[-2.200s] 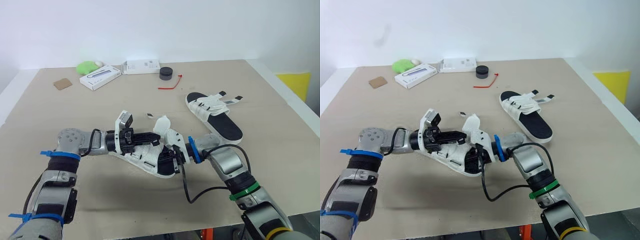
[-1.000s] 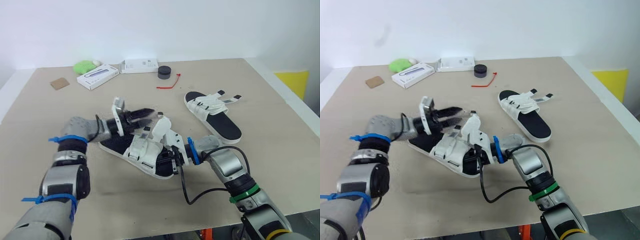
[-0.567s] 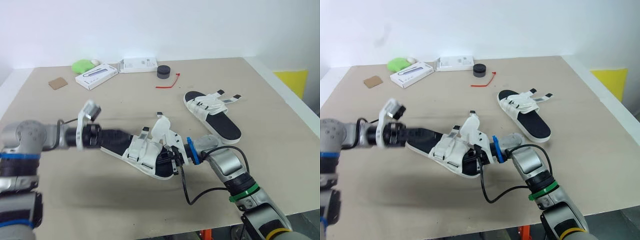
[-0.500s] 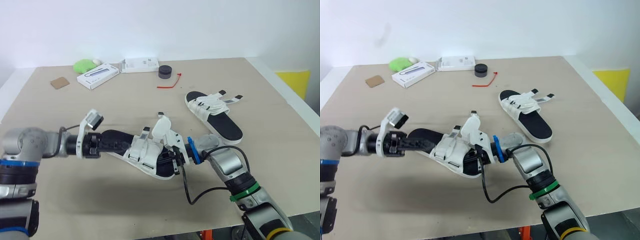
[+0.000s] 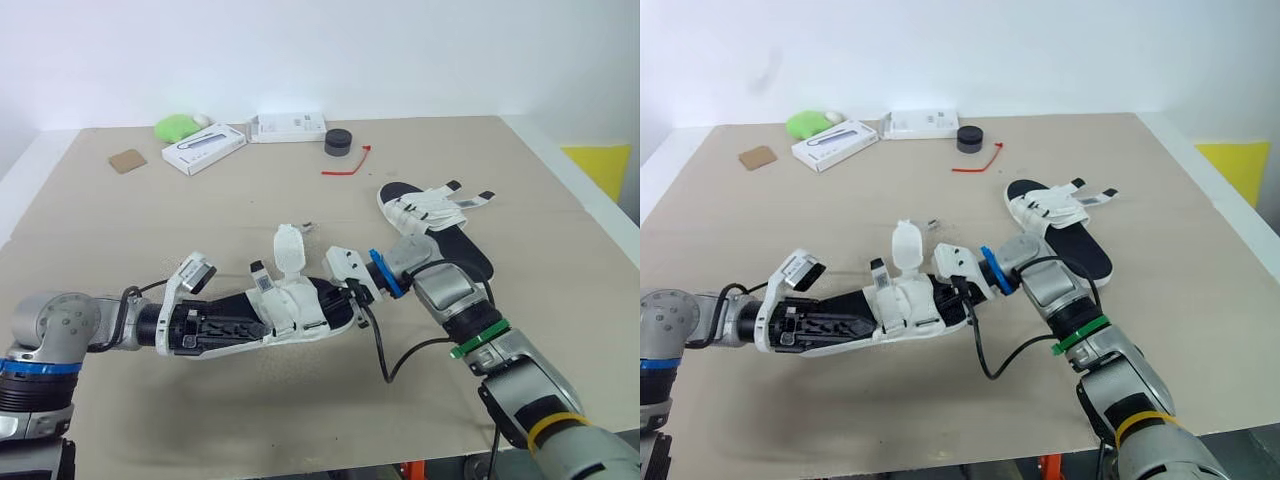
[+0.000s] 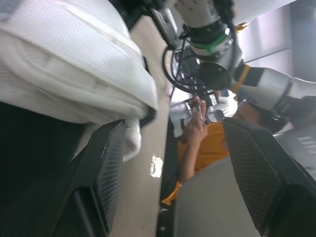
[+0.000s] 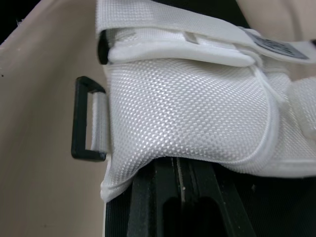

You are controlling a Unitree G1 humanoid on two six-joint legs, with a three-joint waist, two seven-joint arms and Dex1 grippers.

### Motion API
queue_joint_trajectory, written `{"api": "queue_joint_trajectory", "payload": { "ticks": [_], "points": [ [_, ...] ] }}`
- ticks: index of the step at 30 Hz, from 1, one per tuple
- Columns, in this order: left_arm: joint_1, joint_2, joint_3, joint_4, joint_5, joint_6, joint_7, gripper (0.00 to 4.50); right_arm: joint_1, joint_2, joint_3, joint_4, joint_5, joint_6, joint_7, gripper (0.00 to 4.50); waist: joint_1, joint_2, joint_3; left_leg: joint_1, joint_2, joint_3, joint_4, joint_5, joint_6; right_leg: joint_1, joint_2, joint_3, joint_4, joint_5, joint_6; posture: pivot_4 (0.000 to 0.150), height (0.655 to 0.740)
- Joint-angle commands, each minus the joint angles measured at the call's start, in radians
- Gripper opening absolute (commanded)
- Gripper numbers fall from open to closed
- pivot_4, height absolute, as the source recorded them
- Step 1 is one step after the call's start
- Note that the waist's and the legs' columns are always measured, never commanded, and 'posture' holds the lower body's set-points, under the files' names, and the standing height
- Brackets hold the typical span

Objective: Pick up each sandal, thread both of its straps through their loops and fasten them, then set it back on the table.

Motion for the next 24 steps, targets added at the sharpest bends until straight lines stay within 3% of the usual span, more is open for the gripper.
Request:
{"api": "queue_joint_trajectory", "payload": {
  "ticks": [1,10,15,19,24],
  "points": [
    [0.015,0.045,0.025,-0.085,-0.065,0.026,-0.013,3.2,0.0,-0.035,0.018,0.093,-0.087,-0.019,-0.006,0.0,0.002,0.001,0.001,0.0,0.0,0.0,0.001,0.0,0.0,0.0,0.0,0.0,0.0,0.0,0.0,0.15,0.74],
    [-0.09,0.134,0.04,0.062,0.026,-0.092,-0.044,3.2,0.078,-0.024,0.017,0.002,-0.065,0.033,-0.009,0.0,0.012,0.0,0.002,0.0,-0.001,0.0,0.003,0.001,0.0,0.001,-0.001,0.0,0.0,0.002,0.002,0.15,0.74],
    [-0.248,0.022,0.135,0.271,-0.001,-0.045,0.092,3.2,0.1,-0.019,0.007,-0.029,-0.065,0.059,-0.019,0.0,0.013,0.001,0.002,-0.001,-0.001,0.0,0.003,0.001,0.0,0.0,-0.001,-0.001,0.0,0.002,0.002,0.15,0.74],
    [-0.382,-0.196,0.256,0.526,0.027,-0.035,0.361,3.2,0.133,-0.01,0.003,-0.078,-0.056,0.092,-0.039,0.0,0.017,0.0,0.001,-0.002,-0.002,-0.002,0.004,0.0,0.001,0.001,-0.001,-0.002,0.0,0.002,0.002,0.15,0.74],
    [-0.429,-0.281,0.278,0.651,0.104,-0.072,0.484,3.2,0.144,-0.011,0.0,-0.106,-0.054,0.116,-0.048,0.0,0.006,-0.001,0.001,-0.003,-0.002,-0.002,0.004,0.0,0.001,0.0,-0.001,-0.001,0.0,0.002,0.002,0.15,0.74]
  ]
}}
